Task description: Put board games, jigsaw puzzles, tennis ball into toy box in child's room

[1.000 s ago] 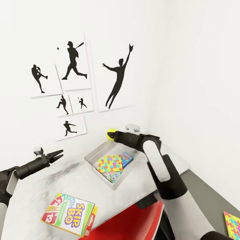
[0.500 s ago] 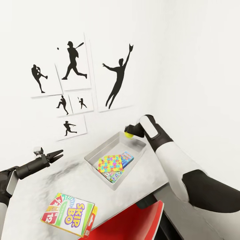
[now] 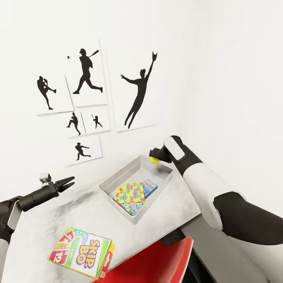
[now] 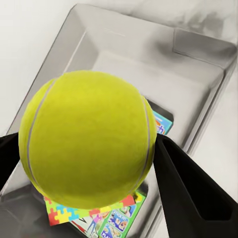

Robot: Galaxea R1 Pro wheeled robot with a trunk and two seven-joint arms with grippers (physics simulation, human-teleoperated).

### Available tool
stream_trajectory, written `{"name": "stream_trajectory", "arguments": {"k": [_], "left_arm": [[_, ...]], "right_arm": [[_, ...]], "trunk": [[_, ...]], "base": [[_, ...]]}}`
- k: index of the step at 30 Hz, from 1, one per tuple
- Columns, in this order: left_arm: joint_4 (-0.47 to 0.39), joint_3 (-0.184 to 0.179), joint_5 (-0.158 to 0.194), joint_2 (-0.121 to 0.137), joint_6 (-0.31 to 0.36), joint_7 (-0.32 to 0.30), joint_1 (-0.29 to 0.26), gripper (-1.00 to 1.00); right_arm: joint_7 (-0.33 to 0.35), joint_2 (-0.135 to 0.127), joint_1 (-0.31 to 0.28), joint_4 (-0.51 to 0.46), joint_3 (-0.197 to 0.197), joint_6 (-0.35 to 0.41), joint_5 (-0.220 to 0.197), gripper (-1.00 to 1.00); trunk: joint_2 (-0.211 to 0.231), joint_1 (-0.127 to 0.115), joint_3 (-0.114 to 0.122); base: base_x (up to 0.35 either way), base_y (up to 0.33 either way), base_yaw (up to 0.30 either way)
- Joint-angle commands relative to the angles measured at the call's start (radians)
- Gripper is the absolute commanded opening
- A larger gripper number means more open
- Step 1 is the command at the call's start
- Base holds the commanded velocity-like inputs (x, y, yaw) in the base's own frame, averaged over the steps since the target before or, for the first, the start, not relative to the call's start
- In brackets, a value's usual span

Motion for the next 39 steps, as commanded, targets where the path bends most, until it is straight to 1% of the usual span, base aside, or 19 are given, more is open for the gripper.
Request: {"name": "stream_trajectory", "arguments": {"k": [1,6,16,19,22,26,27,29,32,39], "left_arm": [[0.000,0.000,0.001,0.001,0.010,-0.003,-0.001,1.00],[0.000,0.001,0.001,0.002,0.010,-0.003,-0.001,1.00],[0.000,0.007,0.001,0.002,0.010,-0.006,-0.001,1.00],[0.000,0.008,0.001,0.002,0.011,-0.029,-0.001,1.00],[0.000,0.008,0.000,0.004,0.011,-0.070,-0.001,1.00],[0.000,0.006,-0.002,0.027,0.013,-0.138,-0.001,1.00],[0.000,0.006,-0.003,0.033,0.015,-0.165,-0.001,1.00],[0.000,0.007,-0.004,0.037,0.016,-0.197,-0.001,1.00],[0.000,0.007,-0.005,0.039,0.016,-0.221,-0.001,1.00],[0.000,0.007,-0.007,0.040,0.015,-0.227,-0.001,1.00]], "right_arm": [[-0.012,0.000,-0.001,-0.009,0.003,-0.001,-0.010,-1.00],[-0.012,0.000,-0.001,-0.019,0.004,-0.002,-0.008,-1.00],[-0.012,0.000,-0.001,-0.022,0.004,-0.001,-0.008,-1.00],[-0.012,0.000,-0.001,-0.022,0.004,-0.001,-0.008,-1.00],[-0.012,0.000,-0.001,-0.022,0.004,-0.001,-0.008,-1.00],[-0.012,0.000,-0.001,-0.022,0.004,-0.001,-0.008,-1.00],[-0.012,0.000,-0.001,-0.022,0.004,-0.001,-0.008,-1.00],[-0.012,0.000,-0.001,-0.022,0.004,-0.001,-0.008,-1.00],[-0.011,0.000,-0.001,-0.022,0.004,-0.001,-0.008,-1.00],[-0.011,0.000,-0.001,-0.023,0.005,-0.001,-0.007,-1.00]], "trunk": [[-0.002,0.001,-0.002],[-0.002,0.001,-0.005],[-0.002,0.001,-0.019],[-0.002,0.001,-0.024],[-0.002,0.001,-0.029],[-0.002,0.001,-0.035],[-0.002,0.001,-0.037],[-0.002,0.001,-0.040],[-0.002,0.001,-0.045],[-0.002,0.001,-0.056]], "base": [[0.000,0.000,0.000],[0.000,0.000,0.000],[0.000,0.000,0.000],[0.000,0.000,0.000],[0.000,0.000,0.000],[0.000,0.000,0.000],[0.000,0.000,0.000],[0.000,0.000,0.000],[0.000,0.000,0.000],[0.000,0.000,0.000]]}}
